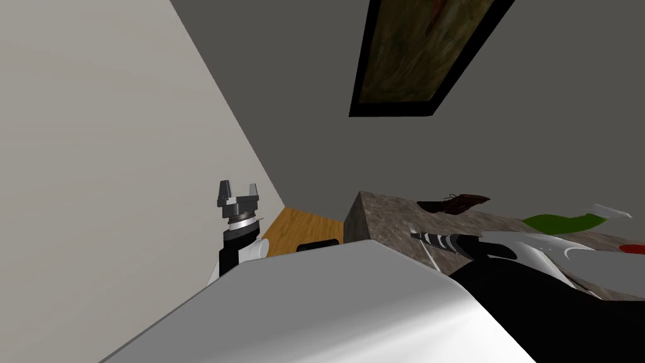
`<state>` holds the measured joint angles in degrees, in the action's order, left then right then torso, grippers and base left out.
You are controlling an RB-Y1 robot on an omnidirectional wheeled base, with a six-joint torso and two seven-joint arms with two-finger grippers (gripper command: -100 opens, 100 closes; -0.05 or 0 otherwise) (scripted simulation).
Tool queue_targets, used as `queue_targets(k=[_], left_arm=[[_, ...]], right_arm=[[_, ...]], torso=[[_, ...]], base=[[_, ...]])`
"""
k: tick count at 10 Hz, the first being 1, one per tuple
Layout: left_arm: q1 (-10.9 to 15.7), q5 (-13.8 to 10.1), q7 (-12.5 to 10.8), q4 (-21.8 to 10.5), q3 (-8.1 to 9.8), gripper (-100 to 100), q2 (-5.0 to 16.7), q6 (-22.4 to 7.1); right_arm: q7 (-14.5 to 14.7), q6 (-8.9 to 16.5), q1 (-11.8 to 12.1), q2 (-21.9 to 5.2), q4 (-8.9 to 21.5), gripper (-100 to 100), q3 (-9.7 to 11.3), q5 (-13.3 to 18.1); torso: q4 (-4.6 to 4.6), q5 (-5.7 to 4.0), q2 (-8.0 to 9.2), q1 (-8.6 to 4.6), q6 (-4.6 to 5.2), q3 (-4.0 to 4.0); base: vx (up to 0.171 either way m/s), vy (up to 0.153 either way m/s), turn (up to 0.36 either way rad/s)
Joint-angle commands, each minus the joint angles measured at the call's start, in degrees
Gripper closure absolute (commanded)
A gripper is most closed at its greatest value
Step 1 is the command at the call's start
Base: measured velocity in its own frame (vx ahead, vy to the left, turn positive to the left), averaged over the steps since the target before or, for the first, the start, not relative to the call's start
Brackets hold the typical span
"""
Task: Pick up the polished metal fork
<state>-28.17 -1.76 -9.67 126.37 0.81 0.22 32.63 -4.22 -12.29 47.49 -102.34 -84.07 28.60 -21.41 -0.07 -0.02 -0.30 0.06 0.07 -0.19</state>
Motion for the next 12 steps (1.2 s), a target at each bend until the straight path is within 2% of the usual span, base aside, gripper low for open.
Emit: queue_targets(k=[1, 2, 3, 4, 6, 7, 8, 12], left_arm=[[0.0, 0.0, 0.0, 0.0, 0.0, 0, 0.0, 0.0], [0.0, 0.0, 0.0, 0.0, 0.0, 0, 0.0, 0.0], [0.01, 0.0, 0.0, 0.0, 0.0, 0, 0.0, 0.0], [0.01, 0.0, 0.0, 0.0, 0.0, 0, 0.0, 0.0], [0.01, 0.0, 0.0, 0.0, 0.0, 0, 0.0, 0.0], [0.01, 0.0, 0.0, 0.0, 0.0, 0, 0.0, 0.0], [0.01, 0.0, 0.0, 0.0, 0.0, 0, 0.0, 0.0], [0.01, 0.0, 0.0, 0.0, 0.0, 0, 0.0, 0.0]], right_arm=[[0.0, 0.0, 0.0, 0.0, 0.0, 0, 0.0, 0.0], [0.43, 0.25, -0.31, 1.83, 0.77, -100, 0.2, 0.73], [0.72, 0.42, -0.52, 3.06, 1.28, -100, 0.35, 1.21], [0.72, 0.42, -0.52, 3.06, 1.28, -100, 0.35, 1.21], [1.3, 0.76, -0.95, 5.52, 2.29, -100, 0.63, 2.18], [1.26, 0.64, -0.67, 5.01, 2.01, -100, 0.4, 1.87], [1.36, 0.72, -0.7, 5.13, 2.05, 100, 0.39, 1.92], [1.39, 0.67, -0.71, 5.1, 2.02, 100, 0.37, 1.94]], torso=[[0.0, 0.0, 0.0, 0.0, 0.0, 0.0], [0.06, 0.02, 0.2, 0.05, 0.02, 0.13], [0.08, 0.02, 0.28, 0.06, 0.02, 0.18], [0.09, 0.02, 0.31, 0.07, 0.03, 0.19], [0.1, 0.02, 0.35, 0.07, 0.03, 0.22], [0.1, 0.01, 0.36, 0.07, 0.03, 0.22], [0.09, -0.02, 0.36, 0.04, 0.03, 0.22], [0.08, -0.06, 0.36, -0.05, 0.06, 0.22]], base=[[0.013, -0.004, 0.01], [0.015, -0.002, 0.051], [0.017, -0.002, 0.037], [0.01, -0.001, 0.017], [0.008, -0.001, 0.035], [0.0, 0.0, 0.0], [0.0, 0.0, 0.0], [0.0, 0.0, 0.0]])
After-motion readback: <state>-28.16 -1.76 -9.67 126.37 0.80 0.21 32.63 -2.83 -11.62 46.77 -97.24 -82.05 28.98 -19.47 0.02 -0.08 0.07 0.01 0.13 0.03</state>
